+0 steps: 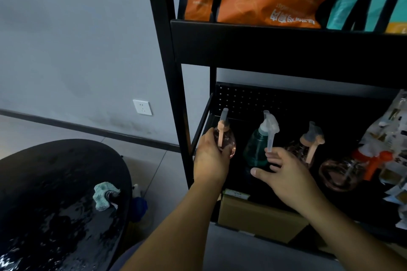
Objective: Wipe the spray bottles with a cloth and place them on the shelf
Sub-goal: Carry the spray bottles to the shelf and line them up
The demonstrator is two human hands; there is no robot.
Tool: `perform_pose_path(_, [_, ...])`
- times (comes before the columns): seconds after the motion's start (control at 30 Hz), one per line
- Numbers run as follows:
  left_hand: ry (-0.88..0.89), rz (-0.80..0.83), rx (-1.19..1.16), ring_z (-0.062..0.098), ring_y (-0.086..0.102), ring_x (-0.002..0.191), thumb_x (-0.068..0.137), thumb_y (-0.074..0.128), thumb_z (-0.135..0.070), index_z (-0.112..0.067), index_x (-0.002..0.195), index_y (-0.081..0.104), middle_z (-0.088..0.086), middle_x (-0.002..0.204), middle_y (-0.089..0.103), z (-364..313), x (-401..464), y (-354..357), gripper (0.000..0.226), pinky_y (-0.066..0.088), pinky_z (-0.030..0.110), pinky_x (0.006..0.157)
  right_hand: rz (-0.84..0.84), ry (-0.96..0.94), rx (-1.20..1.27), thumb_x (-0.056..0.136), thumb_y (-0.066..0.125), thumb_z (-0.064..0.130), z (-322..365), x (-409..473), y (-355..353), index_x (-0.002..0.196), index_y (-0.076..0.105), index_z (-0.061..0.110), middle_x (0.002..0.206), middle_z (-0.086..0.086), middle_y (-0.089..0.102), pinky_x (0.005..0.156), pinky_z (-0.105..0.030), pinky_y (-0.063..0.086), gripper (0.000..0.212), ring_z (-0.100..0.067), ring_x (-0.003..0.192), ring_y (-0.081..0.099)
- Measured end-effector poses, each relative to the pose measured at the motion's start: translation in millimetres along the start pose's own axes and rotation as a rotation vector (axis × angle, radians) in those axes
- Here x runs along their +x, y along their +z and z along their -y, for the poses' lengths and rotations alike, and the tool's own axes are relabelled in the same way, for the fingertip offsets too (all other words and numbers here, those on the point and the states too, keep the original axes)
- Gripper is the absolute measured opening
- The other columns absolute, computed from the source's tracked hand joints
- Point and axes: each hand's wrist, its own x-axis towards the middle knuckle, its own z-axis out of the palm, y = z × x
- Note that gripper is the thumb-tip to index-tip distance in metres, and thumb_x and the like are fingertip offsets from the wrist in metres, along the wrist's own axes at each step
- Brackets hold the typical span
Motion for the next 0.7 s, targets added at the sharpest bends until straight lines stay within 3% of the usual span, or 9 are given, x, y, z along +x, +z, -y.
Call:
perform_pose_path(0.13, [0.014, -0.015, 0.001, 0.002, 0.049, 0.098, 0.098, 0.071, -0.020, -0.026, 0.137, 0.056, -0.012, 0.119, 0.056, -1.8, -1.9, -2.1, 0.042, 0.039, 0.019, 0.082, -0.007, 0.004, -0.005, 0.085, 0.083, 0.033, -0.3, -0.7, -1.2, 0.144, 0.050, 0.024, 0.143, 0.004, 0.055, 0.098, -0.023, 0.043, 0.069, -0.017, 0.126, 0.057])
perform_pose_path(0.33, [-0.008, -0.041, -0.020, 0.008, 0.060, 0.106, 0.098, 0.071, -0.023, -0.025, 0.142, 0.054, -0.004, 0.131, 0.058, -0.7, 0.4, -2.8, 0.047, 0.043, 0.016, 0.082, -0.019, 0.012, -0.001, 0.083, 0.085, 0.032, -0.7, 1.0, -1.1, 0.143, 0.051, 0.024, 0.142, 0.003, 0.056, 0.096, -0.024, 0.044, 0.069, -0.017, 0.124, 0.058])
perform_pose_path(0.43, [-0.016, -0.039, -0.009, 0.002, 0.050, 0.106, 0.099, 0.071, -0.023, -0.024, 0.149, 0.050, -0.003, 0.139, 0.056, -0.6, 0.8, -2.5, 0.055, 0.041, 0.019, 0.086, -0.022, 0.012, -0.004, 0.083, 0.085, 0.033, -1.0, 2.1, -0.9, 0.142, 0.052, 0.025, 0.141, 0.003, 0.056, 0.095, -0.025, 0.044, 0.068, -0.017, 0.124, 0.058])
perform_pose_path(0.6, [-0.006, -0.038, -0.009, 0.000, 0.052, 0.103, 0.097, 0.073, -0.022, -0.026, 0.148, 0.050, -0.005, 0.138, 0.058, 0.9, -1.6, -4.8, 0.057, 0.037, 0.001, 0.075, -0.033, 0.013, -0.013, 0.082, 0.085, 0.033, -1.9, 2.2, -2.2, 0.142, 0.052, 0.024, 0.141, 0.002, 0.057, 0.096, -0.026, 0.045, 0.069, -0.017, 0.123, 0.059])
perform_pose_path(0.63, [0.006, -0.046, -0.018, 0.002, 0.057, 0.107, 0.096, 0.074, -0.023, -0.027, 0.149, 0.049, -0.005, 0.138, 0.059, 1.5, -2.6, -5.5, 0.059, 0.045, 0.004, 0.082, -0.036, 0.011, -0.014, 0.082, 0.086, 0.033, -2.2, 2.2, -2.8, 0.142, 0.052, 0.023, 0.141, 0.002, 0.057, 0.096, -0.026, 0.045, 0.069, -0.017, 0.122, 0.059])
perform_pose_path(0.7, [0.038, -0.055, -0.038, 0.009, 0.063, 0.115, 0.093, 0.076, -0.026, -0.031, 0.147, 0.050, -0.007, 0.136, 0.062, 1.3, -5.4, -6.2, 0.059, 0.058, 0.026, 0.097, -0.049, 0.005, -0.017, 0.081, 0.087, 0.032, -3.2, 2.6, -4.1, 0.142, 0.053, 0.022, 0.141, 0.002, 0.057, 0.096, -0.025, 0.045, 0.070, -0.015, 0.121, 0.058])
